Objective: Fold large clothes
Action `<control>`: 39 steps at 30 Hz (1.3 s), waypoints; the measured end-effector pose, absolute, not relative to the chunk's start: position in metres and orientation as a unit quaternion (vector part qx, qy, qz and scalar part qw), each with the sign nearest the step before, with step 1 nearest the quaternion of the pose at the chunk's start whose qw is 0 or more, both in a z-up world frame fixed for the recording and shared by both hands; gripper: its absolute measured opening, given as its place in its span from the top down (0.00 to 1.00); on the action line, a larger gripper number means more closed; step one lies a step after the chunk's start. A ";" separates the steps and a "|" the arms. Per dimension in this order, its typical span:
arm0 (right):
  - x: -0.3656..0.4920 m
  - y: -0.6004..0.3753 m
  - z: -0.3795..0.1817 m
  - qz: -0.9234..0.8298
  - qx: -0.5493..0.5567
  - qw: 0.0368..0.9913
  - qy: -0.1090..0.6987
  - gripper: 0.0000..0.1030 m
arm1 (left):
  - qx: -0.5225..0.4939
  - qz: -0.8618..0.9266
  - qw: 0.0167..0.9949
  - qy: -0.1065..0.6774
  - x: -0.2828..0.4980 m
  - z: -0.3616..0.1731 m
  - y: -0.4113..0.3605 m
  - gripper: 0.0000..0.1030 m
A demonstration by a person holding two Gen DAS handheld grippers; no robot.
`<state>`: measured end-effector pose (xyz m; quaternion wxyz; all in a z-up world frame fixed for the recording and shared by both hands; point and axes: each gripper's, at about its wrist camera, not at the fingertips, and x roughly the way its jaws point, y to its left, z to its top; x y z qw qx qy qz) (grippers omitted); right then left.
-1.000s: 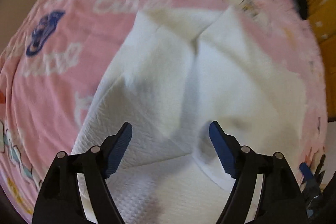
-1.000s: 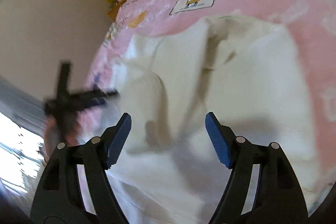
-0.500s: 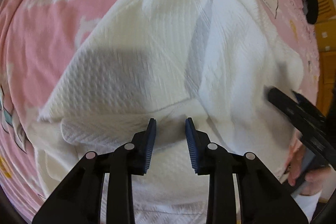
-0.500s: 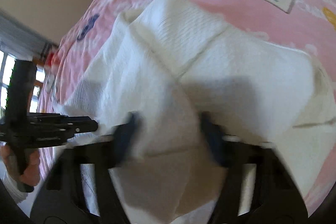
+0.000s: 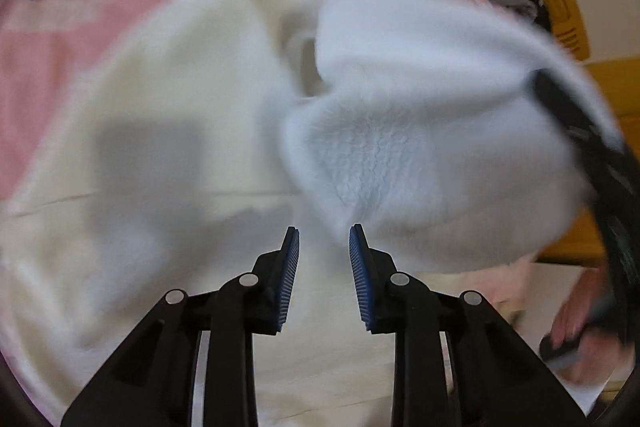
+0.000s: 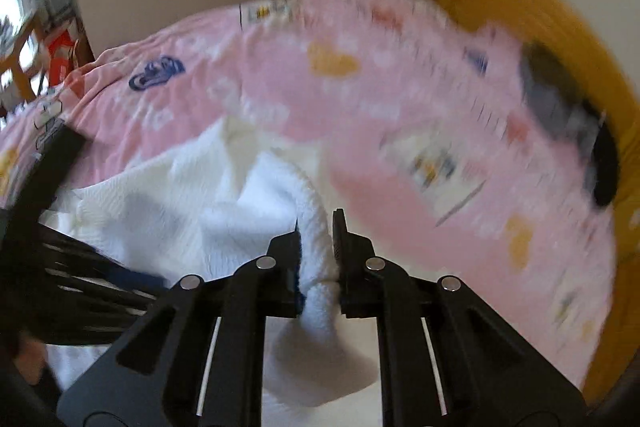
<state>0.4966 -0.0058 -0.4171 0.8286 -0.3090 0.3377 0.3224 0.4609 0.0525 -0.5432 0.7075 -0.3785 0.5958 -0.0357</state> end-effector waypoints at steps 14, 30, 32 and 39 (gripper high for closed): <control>0.383 -0.034 -0.473 0.432 -0.274 0.802 0.307 0.89 | -0.425 -0.074 0.664 0.611 0.447 -0.608 0.083 0.84; 0.321 -0.047 -0.529 0.384 -0.142 0.840 0.356 0.36 | -0.253 -0.035 0.749 0.611 0.466 -0.512 0.088 0.82; 0.339 -0.092 -0.507 0.316 -0.080 0.877 0.354 0.36 | -0.237 -0.029 0.742 0.626 0.476 -0.522 0.066 0.82; 0.457 -0.191 -0.562 0.212 0.156 0.818 0.511 0.36 | -0.232 -0.009 0.720 0.654 0.463 -0.582 0.043 0.82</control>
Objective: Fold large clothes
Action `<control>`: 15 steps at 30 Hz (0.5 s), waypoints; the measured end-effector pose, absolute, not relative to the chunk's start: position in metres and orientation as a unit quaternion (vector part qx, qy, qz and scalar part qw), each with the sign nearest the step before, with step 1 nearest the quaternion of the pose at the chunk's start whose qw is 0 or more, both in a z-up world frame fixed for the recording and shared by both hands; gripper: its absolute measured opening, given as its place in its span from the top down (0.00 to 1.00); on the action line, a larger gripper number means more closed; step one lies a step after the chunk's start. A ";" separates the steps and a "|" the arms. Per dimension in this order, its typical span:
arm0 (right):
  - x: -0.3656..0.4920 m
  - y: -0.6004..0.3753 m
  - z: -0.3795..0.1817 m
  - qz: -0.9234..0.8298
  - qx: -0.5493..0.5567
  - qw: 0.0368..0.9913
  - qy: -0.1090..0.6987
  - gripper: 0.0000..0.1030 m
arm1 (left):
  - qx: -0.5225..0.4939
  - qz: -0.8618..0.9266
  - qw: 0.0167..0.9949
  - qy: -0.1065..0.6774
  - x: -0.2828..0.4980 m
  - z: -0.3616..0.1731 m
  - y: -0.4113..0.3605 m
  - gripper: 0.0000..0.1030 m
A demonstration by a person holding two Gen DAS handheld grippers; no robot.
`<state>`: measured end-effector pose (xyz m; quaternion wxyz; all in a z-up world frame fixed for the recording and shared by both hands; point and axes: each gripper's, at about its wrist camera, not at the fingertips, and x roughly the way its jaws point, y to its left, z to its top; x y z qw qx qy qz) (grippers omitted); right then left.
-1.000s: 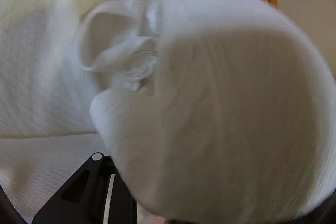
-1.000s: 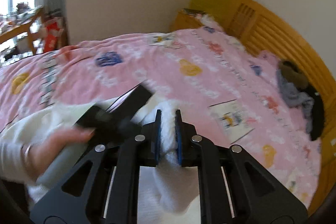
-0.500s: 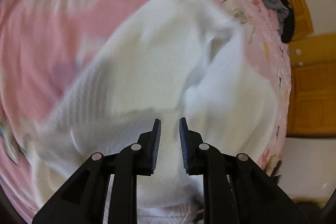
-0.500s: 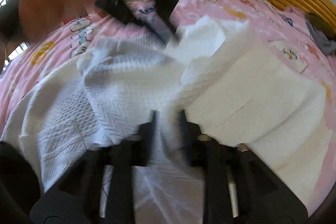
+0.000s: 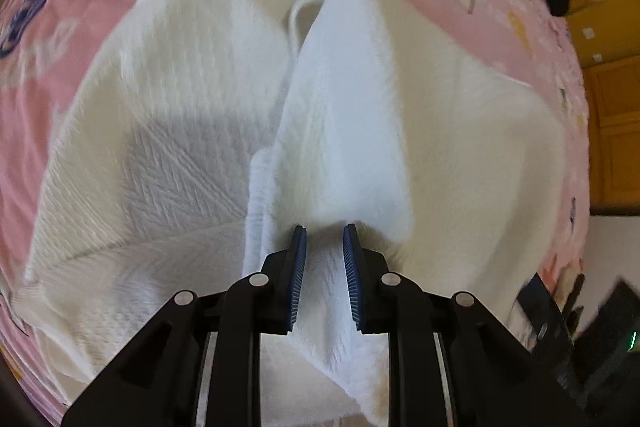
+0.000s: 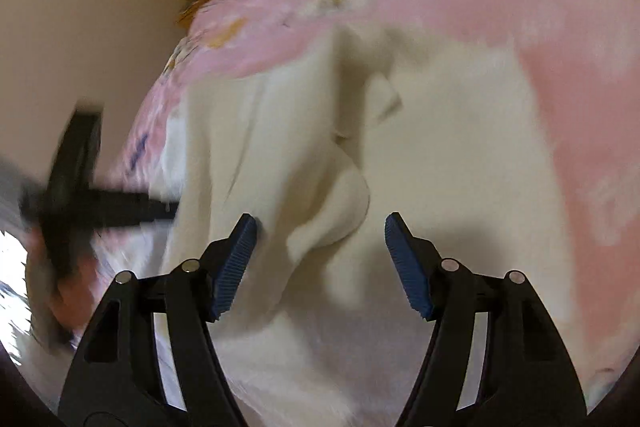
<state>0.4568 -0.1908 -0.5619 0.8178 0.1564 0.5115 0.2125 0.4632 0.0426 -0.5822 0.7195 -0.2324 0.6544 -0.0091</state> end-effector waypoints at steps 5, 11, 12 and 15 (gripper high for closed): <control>0.481 -0.175 -0.595 0.212 0.178 0.812 0.515 0.75 | -0.249 -0.024 0.728 0.638 0.469 -0.592 0.045 0.82; 0.457 -0.195 -0.575 0.231 0.241 0.804 0.492 0.88 | -0.288 -0.047 0.727 0.621 0.461 -0.590 0.064 0.82; 0.452 -0.201 -0.565 0.232 0.249 0.804 0.488 0.91 | -0.292 -0.047 0.728 0.619 0.457 -0.588 0.065 0.82; 0.442 -0.228 -0.545 0.226 0.281 0.796 0.485 0.98 | -0.300 -0.037 0.725 0.618 0.450 -0.585 0.070 0.82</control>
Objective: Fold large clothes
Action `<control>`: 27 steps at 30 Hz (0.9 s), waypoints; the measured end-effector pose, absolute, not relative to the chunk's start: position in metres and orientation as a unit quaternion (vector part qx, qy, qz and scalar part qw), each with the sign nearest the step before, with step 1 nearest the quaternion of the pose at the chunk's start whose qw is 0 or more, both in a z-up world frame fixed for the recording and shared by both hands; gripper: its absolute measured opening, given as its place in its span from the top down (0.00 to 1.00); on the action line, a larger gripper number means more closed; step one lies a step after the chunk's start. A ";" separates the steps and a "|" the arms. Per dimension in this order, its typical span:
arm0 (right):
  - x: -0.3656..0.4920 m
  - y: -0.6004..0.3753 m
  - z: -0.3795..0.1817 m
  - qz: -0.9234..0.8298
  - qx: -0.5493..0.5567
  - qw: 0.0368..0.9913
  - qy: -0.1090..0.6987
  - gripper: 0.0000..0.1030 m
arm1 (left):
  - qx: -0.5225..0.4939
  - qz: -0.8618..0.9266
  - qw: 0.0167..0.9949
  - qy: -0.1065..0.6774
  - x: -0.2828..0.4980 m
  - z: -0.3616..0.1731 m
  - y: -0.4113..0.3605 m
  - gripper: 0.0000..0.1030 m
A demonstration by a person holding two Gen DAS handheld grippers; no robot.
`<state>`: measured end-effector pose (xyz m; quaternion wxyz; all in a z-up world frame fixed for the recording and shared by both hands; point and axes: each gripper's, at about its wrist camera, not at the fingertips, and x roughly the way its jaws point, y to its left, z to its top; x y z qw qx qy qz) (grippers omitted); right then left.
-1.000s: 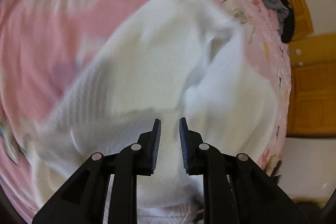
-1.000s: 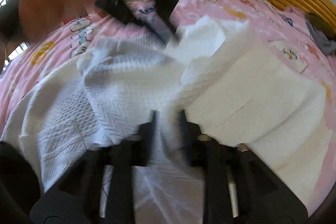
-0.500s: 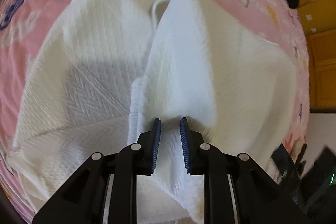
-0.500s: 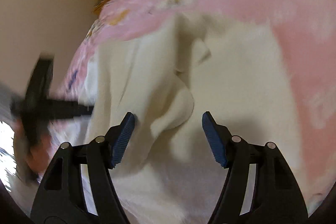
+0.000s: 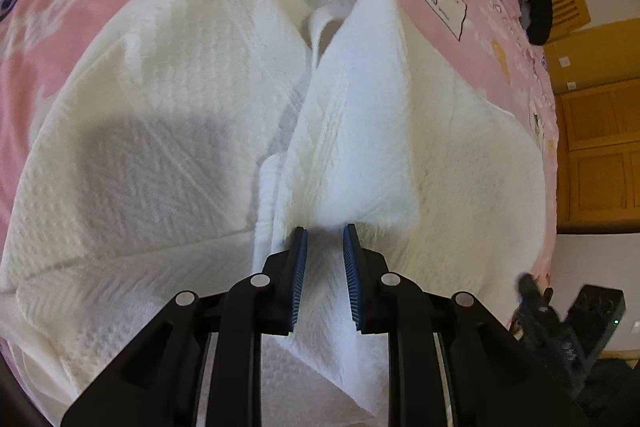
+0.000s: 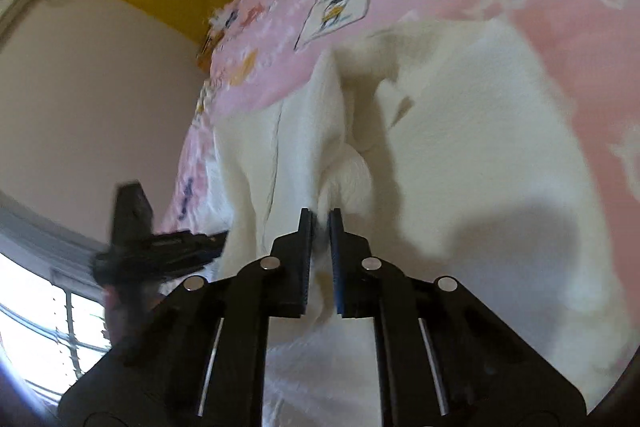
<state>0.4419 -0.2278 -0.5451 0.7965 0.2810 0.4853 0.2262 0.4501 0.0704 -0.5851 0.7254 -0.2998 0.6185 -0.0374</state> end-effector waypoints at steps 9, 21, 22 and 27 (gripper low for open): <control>0.447 -0.276 -0.551 0.088 0.268 0.772 0.570 0.98 | -0.322 -0.022 0.671 0.668 0.444 -0.574 0.071 0.82; 0.448 -0.131 -0.507 0.174 0.203 0.805 0.529 0.97 | -0.148 -0.057 0.736 0.659 0.462 -0.521 0.022 0.76; 0.449 -0.127 -0.517 0.171 0.202 0.800 0.538 0.97 | -0.146 -0.058 0.729 0.666 0.465 -0.531 0.019 0.76; 0.446 -0.123 -0.563 0.079 0.137 0.791 0.591 0.97 | -0.095 -0.010 0.713 0.695 0.467 -0.570 0.022 0.77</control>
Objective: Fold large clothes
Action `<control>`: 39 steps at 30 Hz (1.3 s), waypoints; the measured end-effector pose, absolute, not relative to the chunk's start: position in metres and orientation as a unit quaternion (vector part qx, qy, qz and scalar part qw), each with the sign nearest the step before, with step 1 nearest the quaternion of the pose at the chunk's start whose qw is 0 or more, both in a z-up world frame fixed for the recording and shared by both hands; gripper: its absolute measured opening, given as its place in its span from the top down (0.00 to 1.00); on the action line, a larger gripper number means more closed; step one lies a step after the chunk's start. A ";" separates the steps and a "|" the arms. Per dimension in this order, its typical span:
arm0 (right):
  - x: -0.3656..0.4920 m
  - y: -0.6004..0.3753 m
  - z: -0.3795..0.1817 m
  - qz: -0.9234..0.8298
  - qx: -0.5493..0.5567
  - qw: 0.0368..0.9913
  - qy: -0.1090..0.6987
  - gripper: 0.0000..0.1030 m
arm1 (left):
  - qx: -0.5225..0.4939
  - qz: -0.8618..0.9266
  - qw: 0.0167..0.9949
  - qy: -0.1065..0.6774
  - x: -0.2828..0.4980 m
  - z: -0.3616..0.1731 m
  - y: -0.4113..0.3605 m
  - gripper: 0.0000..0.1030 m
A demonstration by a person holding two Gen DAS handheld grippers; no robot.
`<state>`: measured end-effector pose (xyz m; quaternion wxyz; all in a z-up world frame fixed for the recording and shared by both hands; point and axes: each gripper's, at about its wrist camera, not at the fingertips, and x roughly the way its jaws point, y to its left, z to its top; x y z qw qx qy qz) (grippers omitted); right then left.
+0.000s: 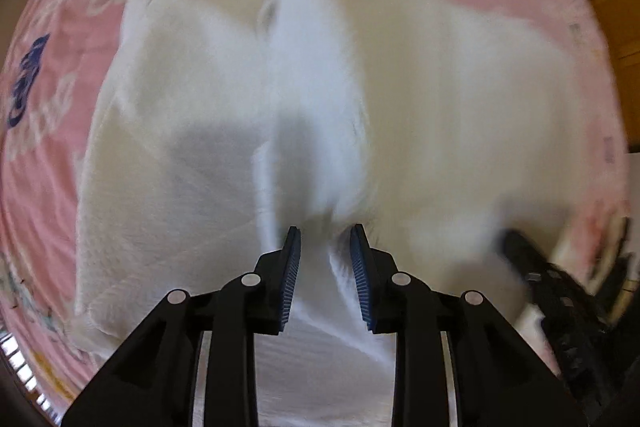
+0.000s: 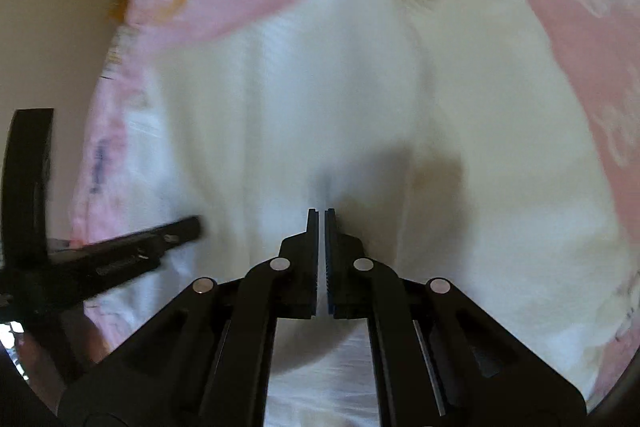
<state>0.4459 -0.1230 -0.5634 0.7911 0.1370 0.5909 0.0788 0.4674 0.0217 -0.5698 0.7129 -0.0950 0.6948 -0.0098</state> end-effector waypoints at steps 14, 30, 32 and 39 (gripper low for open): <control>0.394 -0.089 -0.555 0.087 0.134 0.798 0.581 0.97 | -0.117 0.024 0.745 0.656 0.423 -0.538 0.037 0.70; 0.206 -0.231 -0.444 0.128 0.138 0.811 0.553 0.81 | -0.048 0.155 0.762 0.627 0.245 -0.437 0.045 0.47; 0.183 -0.261 -0.437 0.112 0.136 0.815 0.551 0.48 | -0.051 0.167 0.763 0.622 0.221 -0.421 0.057 0.39; 0.114 -0.337 -0.465 0.083 0.120 0.799 0.583 0.37 | -0.071 0.153 0.735 0.657 0.135 -0.412 0.095 0.17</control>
